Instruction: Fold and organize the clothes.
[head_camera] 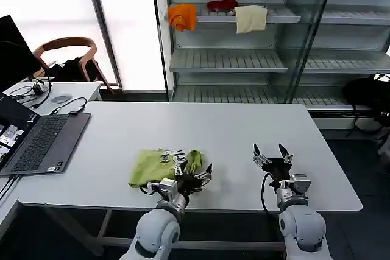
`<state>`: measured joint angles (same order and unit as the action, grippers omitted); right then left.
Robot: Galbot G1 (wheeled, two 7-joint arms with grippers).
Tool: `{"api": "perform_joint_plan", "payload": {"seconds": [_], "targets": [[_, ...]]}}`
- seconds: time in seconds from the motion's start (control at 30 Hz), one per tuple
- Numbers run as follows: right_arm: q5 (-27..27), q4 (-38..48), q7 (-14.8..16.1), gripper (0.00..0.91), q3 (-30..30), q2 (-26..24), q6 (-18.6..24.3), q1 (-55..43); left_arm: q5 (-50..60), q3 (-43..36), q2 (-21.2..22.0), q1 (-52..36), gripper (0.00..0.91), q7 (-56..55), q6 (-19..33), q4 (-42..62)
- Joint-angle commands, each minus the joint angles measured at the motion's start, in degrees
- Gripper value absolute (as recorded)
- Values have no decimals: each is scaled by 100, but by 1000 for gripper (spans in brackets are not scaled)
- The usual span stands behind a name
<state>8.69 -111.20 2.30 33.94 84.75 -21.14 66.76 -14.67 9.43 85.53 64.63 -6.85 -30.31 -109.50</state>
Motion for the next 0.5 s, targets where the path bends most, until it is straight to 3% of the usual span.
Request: {"api": "perform_joint_plan", "payload": {"seconds": [0.03,0.13,0.23,0.5], "targets": [[2,-25,3,907,-7,-18,-21,-5,-567,1787,-930,64,907,353,158,-931],[-2,-9,9,907,-22,-29,-27,-14,-705,2342,-1402,166,907,649,82,-700],[-8,14,9,907,-37,-41,-36,-39,-723,2470,-1610,240,907,736,-12,-382],[-45,3,-4,907,-78,-52,-138,-76,-444,2145,-1328,383,907,813,6,-53]]}}
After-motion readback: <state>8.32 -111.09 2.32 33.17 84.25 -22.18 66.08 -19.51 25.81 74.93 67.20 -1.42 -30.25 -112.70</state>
